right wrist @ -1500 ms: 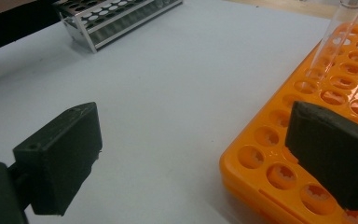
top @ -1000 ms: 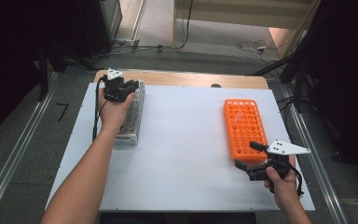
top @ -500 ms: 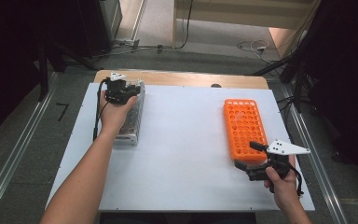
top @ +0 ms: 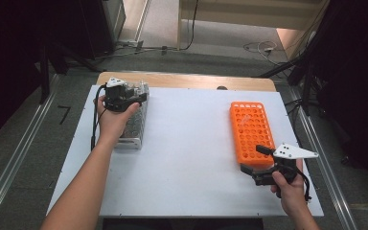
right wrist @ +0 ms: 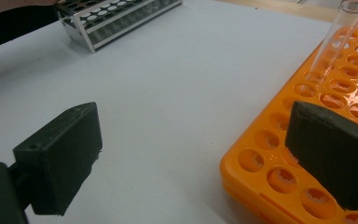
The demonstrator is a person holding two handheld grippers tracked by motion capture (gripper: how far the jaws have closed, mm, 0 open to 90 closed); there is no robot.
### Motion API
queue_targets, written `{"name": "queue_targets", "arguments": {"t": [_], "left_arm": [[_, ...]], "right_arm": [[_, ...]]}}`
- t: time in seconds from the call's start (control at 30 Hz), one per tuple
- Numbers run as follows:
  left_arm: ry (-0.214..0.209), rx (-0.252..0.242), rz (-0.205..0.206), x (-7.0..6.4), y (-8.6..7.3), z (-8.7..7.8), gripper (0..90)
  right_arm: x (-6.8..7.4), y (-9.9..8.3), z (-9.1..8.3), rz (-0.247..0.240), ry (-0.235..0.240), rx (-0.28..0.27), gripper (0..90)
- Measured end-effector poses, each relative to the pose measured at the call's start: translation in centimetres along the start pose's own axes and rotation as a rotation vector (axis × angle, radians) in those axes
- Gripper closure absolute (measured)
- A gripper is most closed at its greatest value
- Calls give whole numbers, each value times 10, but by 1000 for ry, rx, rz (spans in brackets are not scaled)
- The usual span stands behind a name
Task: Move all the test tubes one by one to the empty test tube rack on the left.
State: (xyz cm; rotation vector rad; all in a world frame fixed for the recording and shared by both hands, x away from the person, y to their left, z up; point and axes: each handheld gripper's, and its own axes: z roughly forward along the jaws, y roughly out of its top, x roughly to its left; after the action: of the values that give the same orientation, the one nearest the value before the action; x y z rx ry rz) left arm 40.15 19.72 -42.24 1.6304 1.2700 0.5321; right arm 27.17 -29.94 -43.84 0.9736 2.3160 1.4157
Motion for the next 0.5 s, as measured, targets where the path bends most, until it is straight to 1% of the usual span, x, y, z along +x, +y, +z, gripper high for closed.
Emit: {"name": "queue_targets", "arguments": {"t": [0.03,0.07,0.13,0.2,0.27,0.33,0.43,0.5], "left_arm": [[-6,-5,1,-2,-2,-3,291],[-2,-9,7,-4,-3,-6,263],[-12,-15,10,-7,-6,-10,222],[-8,-17,23,-13,-10,-14,172],[-21,-17,32,-18,-13,-19,124],[-29,-21,44,-22,-17,-23,84],[-44,-28,44,-29,-21,-31,36],[-49,-37,53,-35,-23,-37,8]], "right_arm": [[0,0,0,4,-2,0,28],[0,1,0,6,-1,-2,28],[-1,1,0,6,-2,-5,28],[-1,2,1,7,-9,-6,28],[-2,3,1,9,-13,-8,28],[-3,4,1,12,-17,-10,28],[-4,6,2,16,-21,-14,31],[-5,8,3,18,-25,-18,36]]}}
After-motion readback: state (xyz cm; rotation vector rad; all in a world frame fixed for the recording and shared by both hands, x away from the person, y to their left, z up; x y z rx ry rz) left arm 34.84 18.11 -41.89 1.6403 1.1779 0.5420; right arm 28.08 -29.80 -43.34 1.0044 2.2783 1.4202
